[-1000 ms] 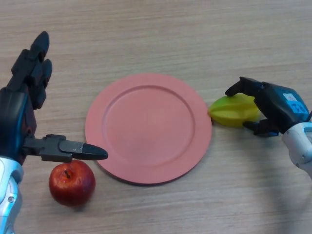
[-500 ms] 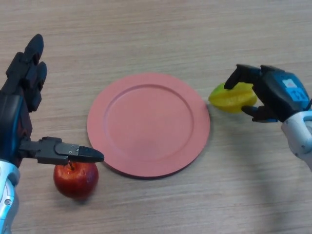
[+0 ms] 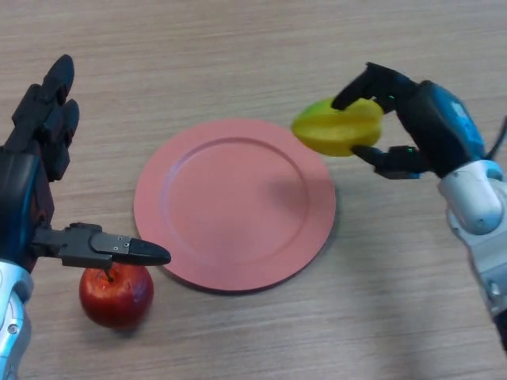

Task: Pick up the yellow starfruit and place it on the plate

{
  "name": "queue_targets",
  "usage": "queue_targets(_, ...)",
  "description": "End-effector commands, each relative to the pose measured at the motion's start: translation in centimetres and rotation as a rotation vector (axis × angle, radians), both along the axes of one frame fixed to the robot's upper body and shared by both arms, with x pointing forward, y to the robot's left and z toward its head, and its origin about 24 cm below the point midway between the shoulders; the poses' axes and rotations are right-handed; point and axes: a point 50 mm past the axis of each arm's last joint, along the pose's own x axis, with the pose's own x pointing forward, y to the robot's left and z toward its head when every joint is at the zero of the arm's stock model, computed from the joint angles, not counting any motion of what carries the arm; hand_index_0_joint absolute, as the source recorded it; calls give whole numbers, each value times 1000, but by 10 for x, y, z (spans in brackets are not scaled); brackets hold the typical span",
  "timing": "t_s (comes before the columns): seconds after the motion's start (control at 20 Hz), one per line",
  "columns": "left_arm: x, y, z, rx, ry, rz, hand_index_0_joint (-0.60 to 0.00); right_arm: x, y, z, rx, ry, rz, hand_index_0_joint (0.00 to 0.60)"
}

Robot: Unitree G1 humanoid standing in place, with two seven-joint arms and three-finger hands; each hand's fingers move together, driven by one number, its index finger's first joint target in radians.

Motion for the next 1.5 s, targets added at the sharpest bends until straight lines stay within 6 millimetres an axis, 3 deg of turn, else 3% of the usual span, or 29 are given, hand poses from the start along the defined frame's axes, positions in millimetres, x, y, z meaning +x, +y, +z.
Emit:
queue_targets(0.05, -10, 3, 38, 50, -251, -14, 0, -6, 15, 38, 193, -119, 73, 600)
queue_targets(0.35, -14, 8, 42, 39, -269, 6, 0, -11, 48, 20, 431, -3, 106, 600)
queue_targets(0.65, -17, 10, 40, 26, -246, 12, 0, -11, 62, -7, 540, 101, 81, 600)
queue_targets(1.05, -22, 14, 42, 49, -247, 22, 0, -14, 71, -9, 645, 230, 136, 600)
queue_targets(1.1, -22, 14, 42, 52, -248, 23, 0, -14, 71, -8, 644, 235, 138, 551)
queue_targets(1.25, -21, 16, 46, 64, -268, 30, 0, -15, 72, -8, 634, 257, 148, 150)
queue_targets(1.3, -20, 16, 48, 70, -279, 34, 0, -16, 71, -8, 633, 268, 152, 51)
queue_targets(1.35, -20, 16, 49, 71, -288, 38, 0, -17, 71, -7, 630, 271, 155, 0)
queue_targets(1.5, -19, 14, 49, 74, -297, 36, 0, -18, 69, -9, 610, 273, 149, 0)
